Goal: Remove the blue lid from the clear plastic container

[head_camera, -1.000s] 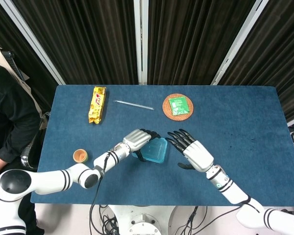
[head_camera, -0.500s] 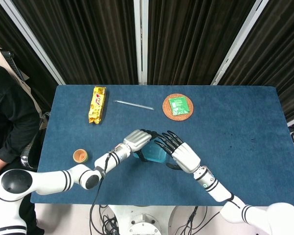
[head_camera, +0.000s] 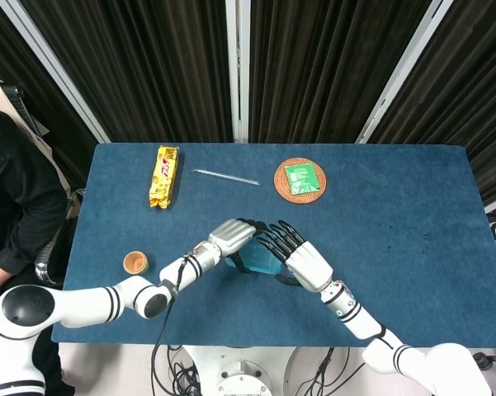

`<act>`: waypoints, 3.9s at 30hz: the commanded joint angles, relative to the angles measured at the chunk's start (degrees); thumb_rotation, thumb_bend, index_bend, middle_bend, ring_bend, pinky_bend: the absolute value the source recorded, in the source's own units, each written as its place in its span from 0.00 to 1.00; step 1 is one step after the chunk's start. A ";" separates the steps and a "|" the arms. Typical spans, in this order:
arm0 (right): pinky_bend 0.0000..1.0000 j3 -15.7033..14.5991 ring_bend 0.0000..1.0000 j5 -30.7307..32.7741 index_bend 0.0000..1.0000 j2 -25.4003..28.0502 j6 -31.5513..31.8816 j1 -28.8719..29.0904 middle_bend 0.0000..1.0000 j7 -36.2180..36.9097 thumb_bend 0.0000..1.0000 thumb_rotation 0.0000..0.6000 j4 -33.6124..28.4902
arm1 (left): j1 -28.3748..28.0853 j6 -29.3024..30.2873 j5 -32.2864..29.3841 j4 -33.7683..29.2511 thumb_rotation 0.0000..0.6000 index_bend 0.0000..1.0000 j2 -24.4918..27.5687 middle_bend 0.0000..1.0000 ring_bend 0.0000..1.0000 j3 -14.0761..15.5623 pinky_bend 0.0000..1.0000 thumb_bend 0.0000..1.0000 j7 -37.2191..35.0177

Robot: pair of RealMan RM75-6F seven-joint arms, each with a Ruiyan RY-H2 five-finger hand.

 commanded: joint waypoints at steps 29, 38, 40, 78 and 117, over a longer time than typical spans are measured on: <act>0.00 -0.20 0.00 2.81 0.00 -2.77 2.88 1.57 0.00 1.30 0.02 1.00 4.84 | -0.57 0.61 0.10 0.68 1.00 0.23 -0.29 0.22 0.21 1.02 0.30 0.00 0.71; 0.00 -0.15 0.00 3.27 0.00 -3.42 4.22 1.51 0.00 1.73 0.03 1.00 5.92 | -0.34 0.90 0.70 0.22 1.00 0.18 -0.10 0.18 0.21 0.95 0.30 0.00 0.33; 0.00 -0.09 0.00 3.29 0.00 -3.81 5.02 1.48 0.00 2.53 0.08 1.00 6.73 | -0.15 1.11 1.16 0.02 1.00 0.14 -0.05 0.16 0.18 0.83 0.30 0.00 -0.01; 0.00 -0.56 0.00 4.00 0.70 -3.91 11.34 1.97 0.16 7.25 0.59 1.00 13.16 | 6.36 9.59 4.31 -4.61 1.00 0.04 4.27 0.02 0.00 -0.03 0.11 0.00 -1.90; 0.00 -2.62 0.00 13.35 0.00 25.62 -5.65 -9.69 0.00 4.00 0.08 1.00 -19.41 | 32.45 38.15 8.29 -14.65 1.00 0.05 19.21 0.02 0.00 8.19 0.09 0.00 6.95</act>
